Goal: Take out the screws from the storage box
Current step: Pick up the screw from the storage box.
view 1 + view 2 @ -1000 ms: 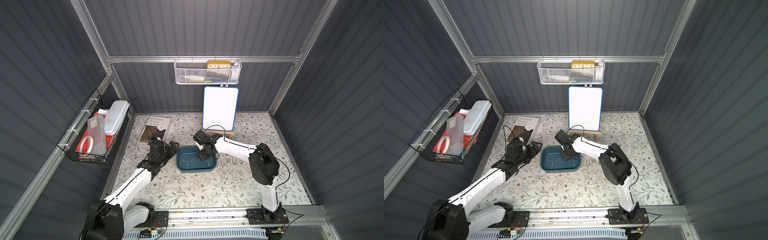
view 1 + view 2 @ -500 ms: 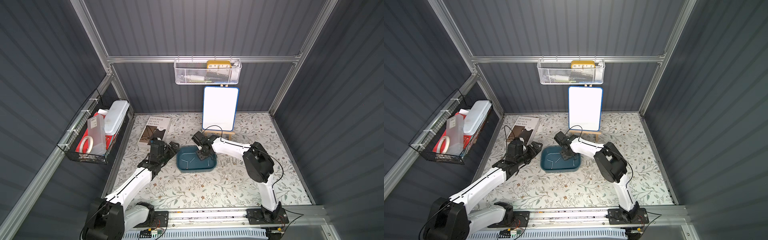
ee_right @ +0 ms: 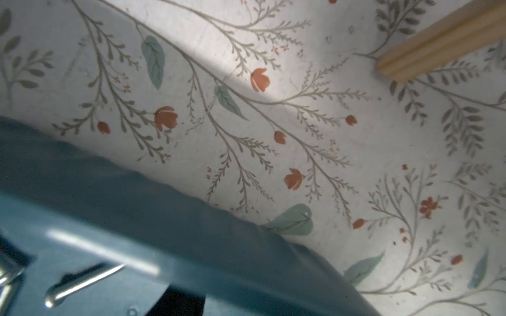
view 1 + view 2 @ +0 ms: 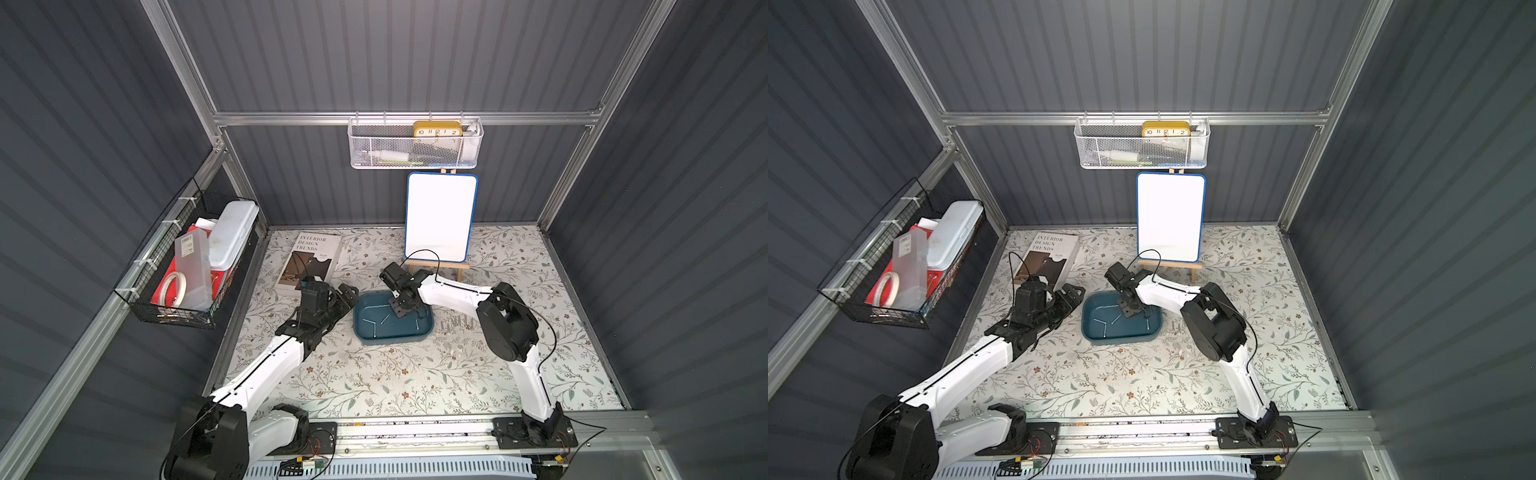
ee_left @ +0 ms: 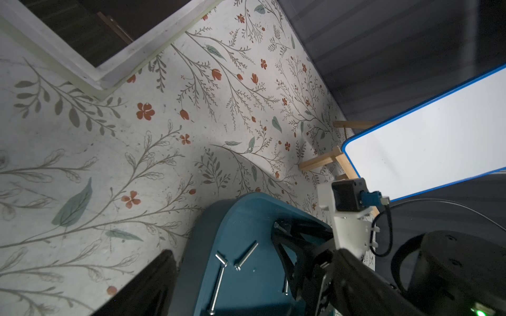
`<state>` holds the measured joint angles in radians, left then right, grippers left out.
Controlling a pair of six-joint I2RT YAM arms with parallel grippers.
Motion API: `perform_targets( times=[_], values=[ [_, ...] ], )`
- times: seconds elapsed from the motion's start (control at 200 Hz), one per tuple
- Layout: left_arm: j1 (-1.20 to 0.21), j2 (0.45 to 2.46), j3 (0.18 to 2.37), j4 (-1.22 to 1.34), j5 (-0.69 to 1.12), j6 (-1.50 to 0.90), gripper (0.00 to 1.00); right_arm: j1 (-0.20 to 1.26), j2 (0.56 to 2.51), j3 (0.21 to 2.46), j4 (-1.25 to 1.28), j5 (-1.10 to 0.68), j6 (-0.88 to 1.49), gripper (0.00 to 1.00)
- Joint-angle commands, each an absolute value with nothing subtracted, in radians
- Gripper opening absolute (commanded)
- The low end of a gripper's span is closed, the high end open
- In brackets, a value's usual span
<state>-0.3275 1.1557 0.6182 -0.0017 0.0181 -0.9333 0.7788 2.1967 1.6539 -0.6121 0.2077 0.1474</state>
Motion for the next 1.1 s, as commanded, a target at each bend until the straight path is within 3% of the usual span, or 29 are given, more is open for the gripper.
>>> perform_targets(
  times=[0.0, 0.57, 0.91, 1.096],
  values=[
    [-0.324, 1.149, 0.602, -0.017, 0.006, -0.943, 0.93, 0.778, 2.218, 1.683, -0.616, 0.232, 0.160, 0.45],
    [-0.324, 1.157, 0.594, -0.014, 0.003, -0.948, 0.93, 0.796, 2.233, 1.657, -0.663, 0.223, 0.195, 0.15],
    [-0.324, 1.125, 0.583, -0.021, 0.003, -0.949, 0.93, 0.798, 2.209, 1.628, -0.683, 0.162, 0.249, 0.15],
    [-0.324, 1.118, 0.577, -0.020, 0.003, -0.950, 0.93, 0.799, 2.208, 1.636, -0.683, 0.163, 0.256, 0.29]
  ],
)
